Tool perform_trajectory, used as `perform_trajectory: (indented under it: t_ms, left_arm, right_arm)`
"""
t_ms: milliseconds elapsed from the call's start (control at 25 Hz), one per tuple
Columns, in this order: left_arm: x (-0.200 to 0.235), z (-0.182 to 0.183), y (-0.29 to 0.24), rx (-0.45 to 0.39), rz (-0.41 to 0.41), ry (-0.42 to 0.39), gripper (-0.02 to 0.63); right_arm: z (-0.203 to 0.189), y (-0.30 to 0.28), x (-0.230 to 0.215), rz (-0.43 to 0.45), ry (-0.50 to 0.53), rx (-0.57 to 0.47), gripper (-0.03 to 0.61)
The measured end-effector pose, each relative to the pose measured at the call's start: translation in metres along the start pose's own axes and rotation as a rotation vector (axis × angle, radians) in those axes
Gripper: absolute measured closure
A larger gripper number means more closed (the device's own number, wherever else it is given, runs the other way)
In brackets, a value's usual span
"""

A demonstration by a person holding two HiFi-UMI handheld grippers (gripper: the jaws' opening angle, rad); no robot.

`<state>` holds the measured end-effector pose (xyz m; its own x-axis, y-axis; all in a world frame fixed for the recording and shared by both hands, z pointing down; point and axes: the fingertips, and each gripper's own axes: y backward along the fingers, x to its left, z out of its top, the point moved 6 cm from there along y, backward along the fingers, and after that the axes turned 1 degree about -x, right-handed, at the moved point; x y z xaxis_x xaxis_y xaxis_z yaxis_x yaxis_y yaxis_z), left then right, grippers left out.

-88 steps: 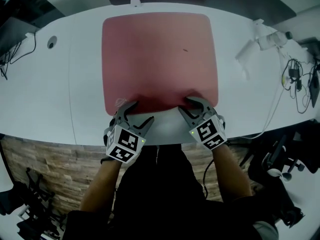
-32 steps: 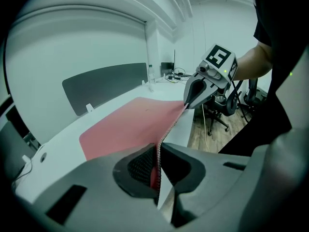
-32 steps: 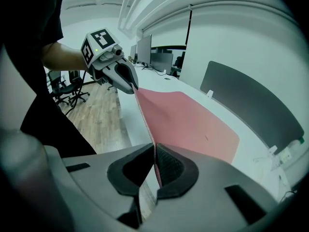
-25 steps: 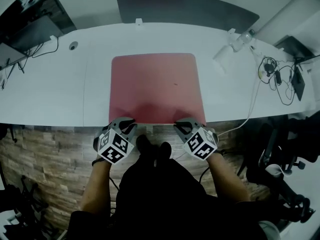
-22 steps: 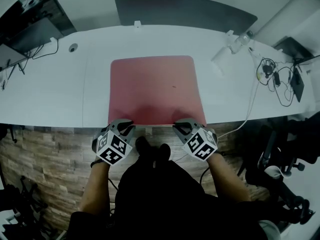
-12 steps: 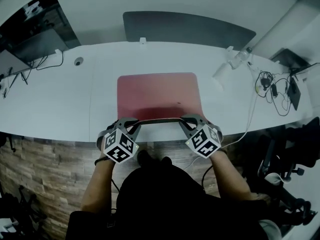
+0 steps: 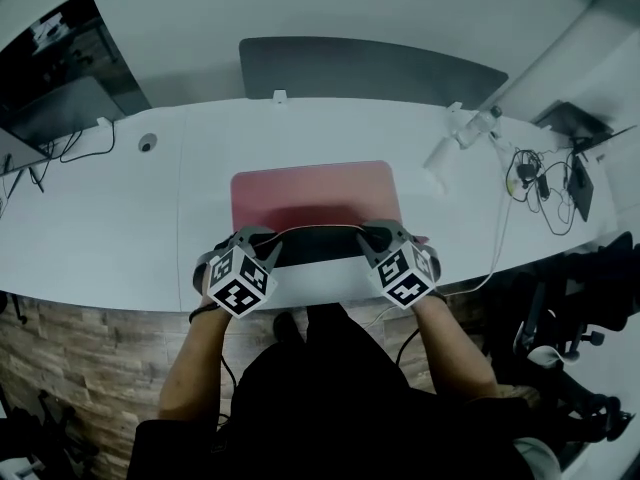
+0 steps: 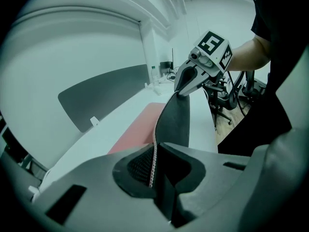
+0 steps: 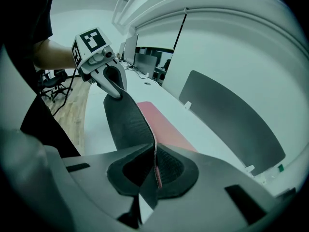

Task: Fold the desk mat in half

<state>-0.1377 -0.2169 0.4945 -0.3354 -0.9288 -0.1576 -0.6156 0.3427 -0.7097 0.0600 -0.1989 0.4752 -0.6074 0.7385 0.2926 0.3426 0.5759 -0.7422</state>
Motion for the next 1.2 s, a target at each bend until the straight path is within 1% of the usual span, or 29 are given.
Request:
perform_trajectory:
  t_ms: [120, 320, 640, 760, 920, 1200]
  left_arm:
    - [0.019, 0.001, -0.018, 0.022, -0.015, 0.026, 0.577]
    - [0.057, -0.007, -0.049, 0.065, -0.015, 0.097, 0.572]
    - [0.1, -0.02, -0.088, 0.12, -0.026, 0.174, 0.571]
    - [0.11, -0.023, -0.1, 0.134, -0.029, 0.192, 0.571]
    - [0.123, -0.025, -0.112, 0.142, -0.017, 0.206, 0.571]
    - [0.14, -0.023, -0.132, 0.166, -0.015, 0.192, 0.571]
  right_arm:
    - [-0.003, -0.024, -0.022, 0.034, 0.003, 0.002, 0.558]
    - [0.002, -0.072, -0.056, 0.106, 0.007, 0.003, 0.555]
    - [0.001, -0.129, -0.089, 0.206, -0.01, 0.025, 0.552]
    - [-0.001, -0.143, -0.097, 0.237, -0.012, 0.034, 0.551]
    - [-0.002, -0.159, -0.109, 0.256, -0.019, 0.039, 0.551]
    - [-0.009, -0.18, -0.124, 0.264, -0.025, 0.054, 0.546]
